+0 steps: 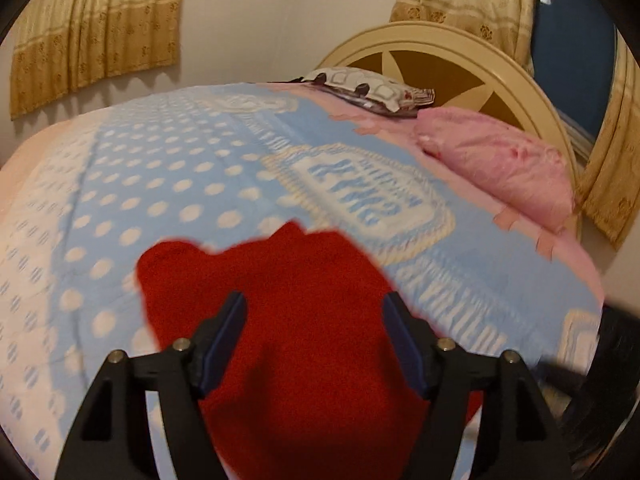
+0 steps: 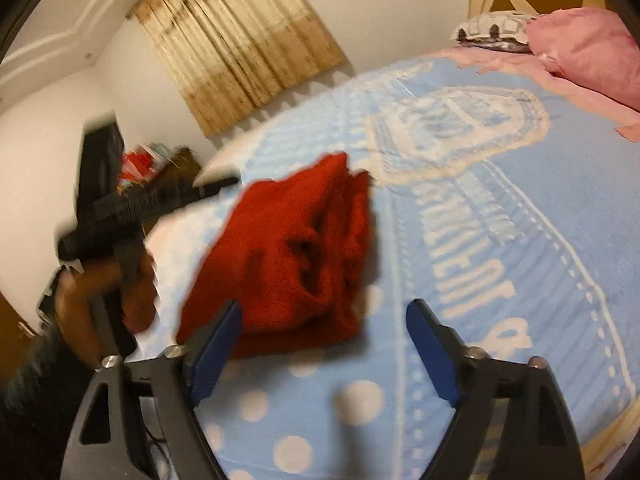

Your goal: Fold small clothes

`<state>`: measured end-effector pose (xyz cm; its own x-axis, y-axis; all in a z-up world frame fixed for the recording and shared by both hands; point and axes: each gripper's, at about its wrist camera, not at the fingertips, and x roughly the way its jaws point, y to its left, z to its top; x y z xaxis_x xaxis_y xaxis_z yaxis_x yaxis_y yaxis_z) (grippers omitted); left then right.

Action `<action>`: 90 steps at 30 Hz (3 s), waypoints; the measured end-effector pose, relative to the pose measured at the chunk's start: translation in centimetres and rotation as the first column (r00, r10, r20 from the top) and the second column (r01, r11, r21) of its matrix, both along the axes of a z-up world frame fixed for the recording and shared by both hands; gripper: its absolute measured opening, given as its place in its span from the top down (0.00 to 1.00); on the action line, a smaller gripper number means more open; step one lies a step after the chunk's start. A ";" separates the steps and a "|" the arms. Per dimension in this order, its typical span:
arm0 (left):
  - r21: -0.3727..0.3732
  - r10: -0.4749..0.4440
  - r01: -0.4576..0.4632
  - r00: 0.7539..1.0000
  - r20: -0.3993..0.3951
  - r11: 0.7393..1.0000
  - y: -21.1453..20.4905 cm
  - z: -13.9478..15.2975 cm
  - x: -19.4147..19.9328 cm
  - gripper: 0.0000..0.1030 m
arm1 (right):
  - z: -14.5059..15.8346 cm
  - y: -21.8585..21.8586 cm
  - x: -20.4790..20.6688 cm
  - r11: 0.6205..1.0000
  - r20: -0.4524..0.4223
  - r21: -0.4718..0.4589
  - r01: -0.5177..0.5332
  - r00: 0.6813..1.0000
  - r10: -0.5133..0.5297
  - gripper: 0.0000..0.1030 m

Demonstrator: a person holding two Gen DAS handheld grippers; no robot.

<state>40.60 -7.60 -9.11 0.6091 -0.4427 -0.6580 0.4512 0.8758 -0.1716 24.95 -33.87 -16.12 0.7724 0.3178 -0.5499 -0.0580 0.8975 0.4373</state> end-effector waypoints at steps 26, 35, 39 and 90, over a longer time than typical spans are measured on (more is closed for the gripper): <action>0.015 0.057 -0.056 0.996 -0.073 0.998 2.4 -5.4 -3.9 0.14 | -1.7 1.1 5.3 0.993 -0.181 -0.103 -0.064 0.982 0.044 0.92; -0.023 0.073 -0.075 0.994 -0.079 0.997 2.7 -6.1 -3.6 0.11 | 1.4 0.9 6.5 0.993 -0.118 -0.112 -0.040 0.993 0.027 0.28; -0.042 0.077 -0.081 0.993 -0.087 0.996 3.0 -6.3 -3.5 0.10 | 1.9 2.0 8.9 0.990 -0.123 -0.121 -0.068 0.991 0.053 0.28; -0.115 0.049 -0.066 0.988 -0.143 0.991 2.6 -7.9 -3.3 0.00 | -2.0 1.2 22.3 0.987 -0.374 -0.126 -0.101 0.926 0.047 0.63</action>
